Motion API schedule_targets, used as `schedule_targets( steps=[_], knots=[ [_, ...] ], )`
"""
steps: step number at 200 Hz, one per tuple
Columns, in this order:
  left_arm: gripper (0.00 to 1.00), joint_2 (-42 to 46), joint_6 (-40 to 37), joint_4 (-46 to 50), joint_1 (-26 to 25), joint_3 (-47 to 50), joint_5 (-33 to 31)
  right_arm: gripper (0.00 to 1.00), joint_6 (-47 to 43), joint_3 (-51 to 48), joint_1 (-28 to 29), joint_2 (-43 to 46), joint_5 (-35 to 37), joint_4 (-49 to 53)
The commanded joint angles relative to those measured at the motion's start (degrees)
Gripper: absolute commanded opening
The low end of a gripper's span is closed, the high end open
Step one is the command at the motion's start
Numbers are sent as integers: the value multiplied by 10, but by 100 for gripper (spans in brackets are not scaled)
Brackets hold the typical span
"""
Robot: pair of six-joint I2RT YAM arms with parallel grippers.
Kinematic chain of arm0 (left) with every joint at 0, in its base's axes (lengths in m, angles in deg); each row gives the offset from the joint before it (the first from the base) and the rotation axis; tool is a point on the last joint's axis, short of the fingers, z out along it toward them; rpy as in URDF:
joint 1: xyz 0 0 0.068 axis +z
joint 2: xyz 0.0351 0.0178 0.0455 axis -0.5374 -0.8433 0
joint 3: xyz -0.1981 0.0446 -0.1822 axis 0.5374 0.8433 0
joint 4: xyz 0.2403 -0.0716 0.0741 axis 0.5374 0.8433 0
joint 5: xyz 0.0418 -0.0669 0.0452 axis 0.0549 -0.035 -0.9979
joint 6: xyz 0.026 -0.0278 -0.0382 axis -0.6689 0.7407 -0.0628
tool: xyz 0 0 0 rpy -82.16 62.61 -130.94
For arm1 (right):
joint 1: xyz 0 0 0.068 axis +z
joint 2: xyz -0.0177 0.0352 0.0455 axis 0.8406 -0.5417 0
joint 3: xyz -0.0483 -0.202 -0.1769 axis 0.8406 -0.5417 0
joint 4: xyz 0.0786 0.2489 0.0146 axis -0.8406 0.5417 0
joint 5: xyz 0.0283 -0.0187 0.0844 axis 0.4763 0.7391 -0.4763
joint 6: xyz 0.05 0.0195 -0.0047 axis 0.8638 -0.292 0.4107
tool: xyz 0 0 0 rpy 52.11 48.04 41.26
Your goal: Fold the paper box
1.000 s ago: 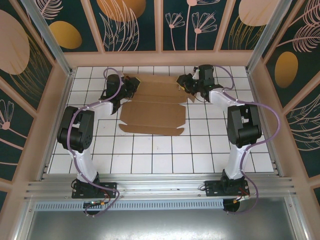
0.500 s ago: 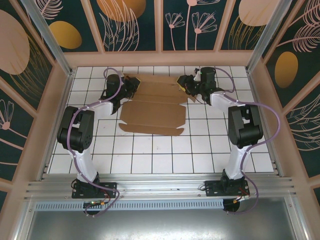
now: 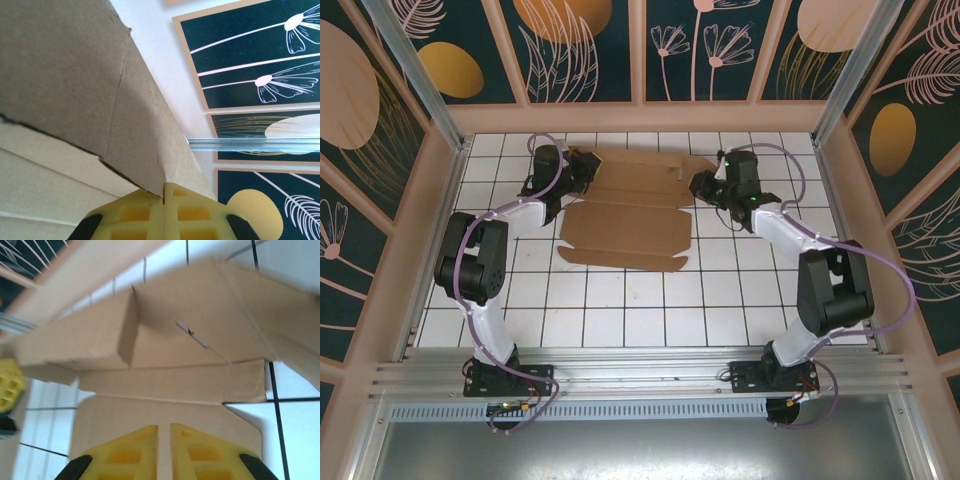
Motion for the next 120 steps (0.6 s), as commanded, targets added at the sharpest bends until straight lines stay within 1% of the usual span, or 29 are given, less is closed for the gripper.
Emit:
schedule_targets(
  steps=[1,21,44,79,99,120],
  knots=[
    [0,-5,-10,36,-1,-33,-7,17,-41,33,11,-51,51,55],
    [0,-5,-14,56,-1,-53,-9,22,-50,61,9,-85,68,69],
    [0,-11,-20,73,0,-71,-9,23,-52,84,-1,-116,72,71],
    [0,-18,-21,77,-1,-69,-10,12,-42,107,-28,-163,58,66],
    [0,-20,-21,76,0,-66,-10,5,-41,126,-31,-189,55,73],
    [0,-20,-16,73,3,-60,-9,3,-39,137,-31,-213,66,81]
  ],
)
